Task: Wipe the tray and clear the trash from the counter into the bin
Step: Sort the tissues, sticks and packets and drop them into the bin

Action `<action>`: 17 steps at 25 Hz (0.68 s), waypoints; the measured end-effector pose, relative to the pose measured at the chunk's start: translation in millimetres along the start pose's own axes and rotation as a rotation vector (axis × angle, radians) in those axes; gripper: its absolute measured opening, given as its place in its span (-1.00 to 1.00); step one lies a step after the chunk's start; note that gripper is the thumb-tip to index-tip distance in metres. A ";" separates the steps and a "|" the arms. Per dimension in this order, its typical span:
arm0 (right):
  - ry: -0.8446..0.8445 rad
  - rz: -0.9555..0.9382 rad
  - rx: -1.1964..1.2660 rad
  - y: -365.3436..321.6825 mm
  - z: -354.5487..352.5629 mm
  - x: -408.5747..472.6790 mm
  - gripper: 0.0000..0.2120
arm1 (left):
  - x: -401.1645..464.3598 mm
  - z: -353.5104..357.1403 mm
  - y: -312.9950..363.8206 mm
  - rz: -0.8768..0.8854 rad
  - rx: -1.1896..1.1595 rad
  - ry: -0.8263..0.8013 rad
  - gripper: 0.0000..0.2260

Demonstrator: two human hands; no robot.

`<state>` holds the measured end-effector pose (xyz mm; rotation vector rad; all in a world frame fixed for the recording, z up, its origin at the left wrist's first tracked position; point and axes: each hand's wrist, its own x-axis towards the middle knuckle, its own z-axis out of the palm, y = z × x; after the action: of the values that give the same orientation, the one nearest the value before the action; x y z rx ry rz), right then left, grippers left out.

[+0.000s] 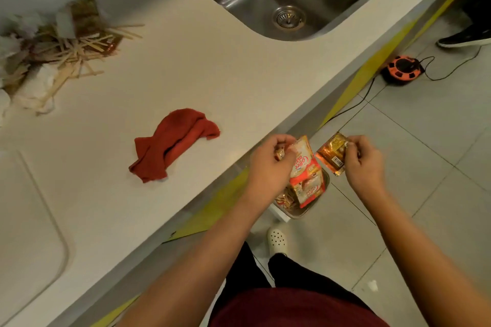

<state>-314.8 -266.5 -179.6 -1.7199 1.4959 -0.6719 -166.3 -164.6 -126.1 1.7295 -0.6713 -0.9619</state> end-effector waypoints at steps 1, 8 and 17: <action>-0.032 0.037 -0.026 11.9 1.2 -6.2 -0.86 | -0.1 8.1 -12.4 -0.039 0.028 -0.001 -0.86; -0.294 0.178 -0.241 55.6 17.2 -20.8 -0.68 | 12.5 32.8 -60.3 -0.216 0.169 0.025 -0.79; -0.356 0.121 -0.113 28.6 16.9 -24.7 -0.74 | 7.5 30.0 -48.0 -0.216 0.197 -0.145 -0.78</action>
<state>-322.7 -240.0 -210.5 -1.7093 1.3906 -0.2064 -187.9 -169.2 -178.7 1.9480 -0.7013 -1.2139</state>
